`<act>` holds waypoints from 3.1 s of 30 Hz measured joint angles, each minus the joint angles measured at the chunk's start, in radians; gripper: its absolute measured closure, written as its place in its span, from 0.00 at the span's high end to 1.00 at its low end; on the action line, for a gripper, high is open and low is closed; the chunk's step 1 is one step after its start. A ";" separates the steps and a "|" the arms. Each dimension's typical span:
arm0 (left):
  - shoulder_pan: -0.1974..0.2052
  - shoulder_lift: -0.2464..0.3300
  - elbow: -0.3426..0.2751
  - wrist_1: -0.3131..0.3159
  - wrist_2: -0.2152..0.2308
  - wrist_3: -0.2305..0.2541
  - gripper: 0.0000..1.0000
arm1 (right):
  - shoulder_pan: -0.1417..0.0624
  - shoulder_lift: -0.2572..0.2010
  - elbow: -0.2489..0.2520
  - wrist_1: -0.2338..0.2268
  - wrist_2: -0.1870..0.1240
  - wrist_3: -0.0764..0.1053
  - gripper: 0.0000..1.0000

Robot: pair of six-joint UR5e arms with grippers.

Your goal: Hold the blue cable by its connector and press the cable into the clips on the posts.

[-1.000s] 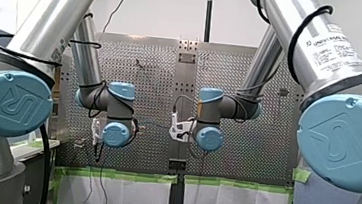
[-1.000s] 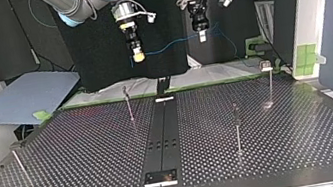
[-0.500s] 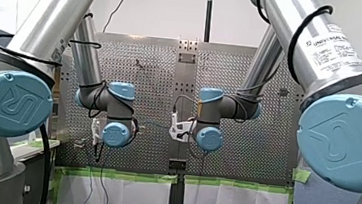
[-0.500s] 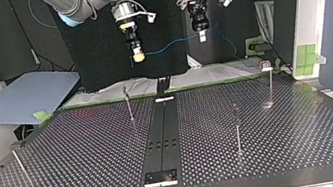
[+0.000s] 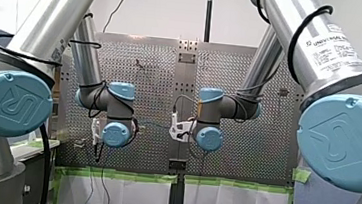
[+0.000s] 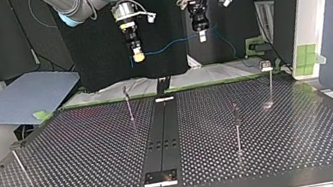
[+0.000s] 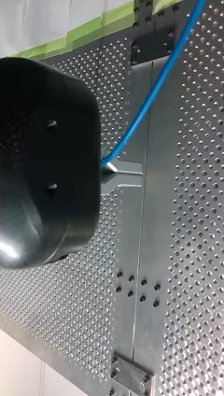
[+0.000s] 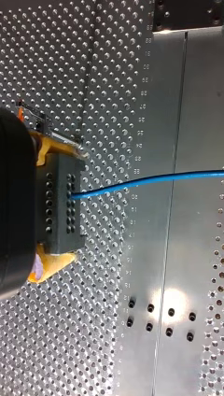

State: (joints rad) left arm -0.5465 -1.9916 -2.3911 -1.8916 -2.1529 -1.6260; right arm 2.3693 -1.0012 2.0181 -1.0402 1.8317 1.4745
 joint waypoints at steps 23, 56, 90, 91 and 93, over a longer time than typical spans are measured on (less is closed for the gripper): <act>0.000 0.000 0.000 0.000 0.000 0.000 0.00 | 0.000 0.000 0.000 0.000 0.000 0.000 0.00; 0.000 0.000 0.000 0.000 0.000 0.000 0.00 | 0.000 0.000 0.000 0.000 0.000 0.000 0.00; 0.000 0.002 0.000 -0.002 -0.002 0.003 0.00 | -0.008 0.066 -0.012 0.070 0.012 -0.005 0.00; 0.000 0.002 0.000 -0.002 -0.002 0.003 0.00 | -0.008 0.066 -0.012 0.070 0.012 -0.005 0.00; 0.000 0.002 0.000 -0.002 -0.002 0.003 0.00 | -0.008 0.066 -0.012 0.070 0.012 -0.005 0.00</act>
State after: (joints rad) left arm -0.5465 -1.9901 -2.3911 -1.8931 -2.1544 -1.6229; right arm 2.3617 -0.9354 2.0059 -0.9698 1.8440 1.4699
